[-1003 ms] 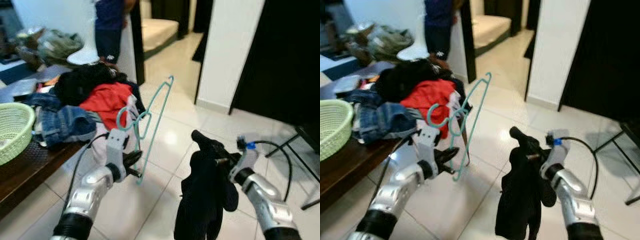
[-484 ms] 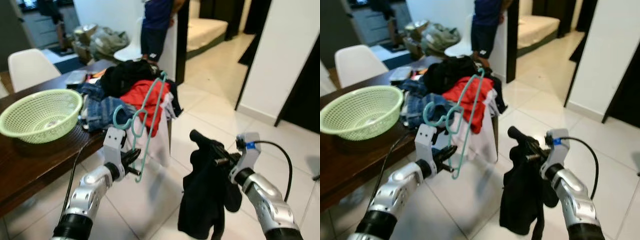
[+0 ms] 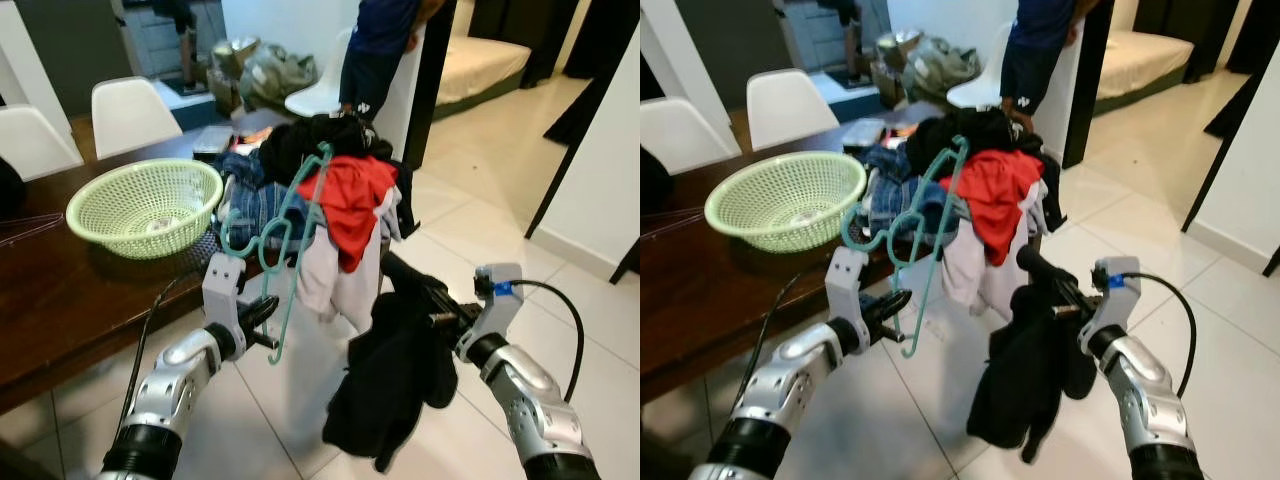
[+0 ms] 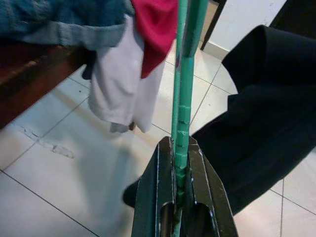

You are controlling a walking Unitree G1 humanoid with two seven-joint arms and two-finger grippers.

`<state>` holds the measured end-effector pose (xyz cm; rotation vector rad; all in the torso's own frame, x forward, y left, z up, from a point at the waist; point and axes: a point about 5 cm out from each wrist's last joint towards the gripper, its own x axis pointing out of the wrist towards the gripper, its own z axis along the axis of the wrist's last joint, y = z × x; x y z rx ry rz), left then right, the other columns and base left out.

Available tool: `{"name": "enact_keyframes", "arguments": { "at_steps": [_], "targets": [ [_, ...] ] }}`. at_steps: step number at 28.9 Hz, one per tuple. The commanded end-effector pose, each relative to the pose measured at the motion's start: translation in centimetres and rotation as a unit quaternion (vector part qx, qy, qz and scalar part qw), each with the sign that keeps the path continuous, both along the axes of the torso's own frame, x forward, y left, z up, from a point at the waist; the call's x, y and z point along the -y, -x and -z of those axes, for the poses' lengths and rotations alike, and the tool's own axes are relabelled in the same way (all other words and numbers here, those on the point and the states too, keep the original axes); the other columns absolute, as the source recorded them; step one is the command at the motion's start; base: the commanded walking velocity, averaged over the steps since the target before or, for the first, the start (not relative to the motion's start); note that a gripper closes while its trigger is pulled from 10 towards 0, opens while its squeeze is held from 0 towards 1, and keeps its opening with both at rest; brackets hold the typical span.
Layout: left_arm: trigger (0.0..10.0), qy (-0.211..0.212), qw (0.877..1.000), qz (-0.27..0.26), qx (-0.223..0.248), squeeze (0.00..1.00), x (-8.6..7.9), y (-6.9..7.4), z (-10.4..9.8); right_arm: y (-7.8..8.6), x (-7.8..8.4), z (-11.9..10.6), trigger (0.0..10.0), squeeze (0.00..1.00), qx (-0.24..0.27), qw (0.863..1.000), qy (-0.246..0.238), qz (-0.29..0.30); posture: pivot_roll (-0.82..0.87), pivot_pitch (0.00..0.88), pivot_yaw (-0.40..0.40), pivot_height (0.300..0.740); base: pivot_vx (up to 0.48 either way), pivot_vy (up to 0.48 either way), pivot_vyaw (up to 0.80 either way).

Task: Hang hanger

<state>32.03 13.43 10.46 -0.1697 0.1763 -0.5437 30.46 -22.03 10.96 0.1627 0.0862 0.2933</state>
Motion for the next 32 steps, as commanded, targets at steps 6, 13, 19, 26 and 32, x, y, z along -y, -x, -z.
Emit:
{"name": "enact_keyframes", "arguments": {
  "at_steps": [6, 13, 19, 26, 32],
  "targets": [
    [10.0, 0.003, 1.0, 0.003, -0.005, 0.0, 0.0, 0.06, 0.08, 0.02, -0.06, -0.62, 10.0, 0.0, 0.017, 1.0, 0.013, -0.01, -0.1, 0.0, 0.016, 0.74, 0.0, -0.446, 0.8],
    [10.0, 0.004, 1.0, 0.004, -0.005, 0.0, -0.01, 0.11, 0.07, 0.08, -0.11, -0.63, 10.0, 0.0, 0.019, 1.0, 0.015, -0.012, -0.1, 0.0, 0.016, 0.74, 0.0, -0.446, 0.8],
    [10.0, 0.0, 1.0, 0.002, 0.001, 0.0, 0.01, 0.12, -0.09, 0.11, -0.06, -0.71, 10.0, 0.0, 0.021, 1.0, 0.011, -0.009, -0.1, 0.0, 0.016, 0.74, 0.0, -0.205, 0.8],
    [10.0, 0.01, 1.0, -0.004, 0.019, 0.0, -0.15, 0.19, -0.5, 0.05, 0.26, -0.81, 10.0, 0.0, 0.022, 1.0, -0.008, 0.004, -0.1, 0.0, 0.018, 0.74, 0.0, 0.0, 0.33],
    [10.0, 0.012, 1.0, -0.003, 0.024, 0.0, -0.21, 0.24, -0.64, 0.06, 0.27, -0.85, 10.0, 0.0, 0.024, 1.0, -0.013, 0.005, -0.1, 0.0, 0.021, 0.74, 0.281, 0.0, 0.0]
  ]
}}
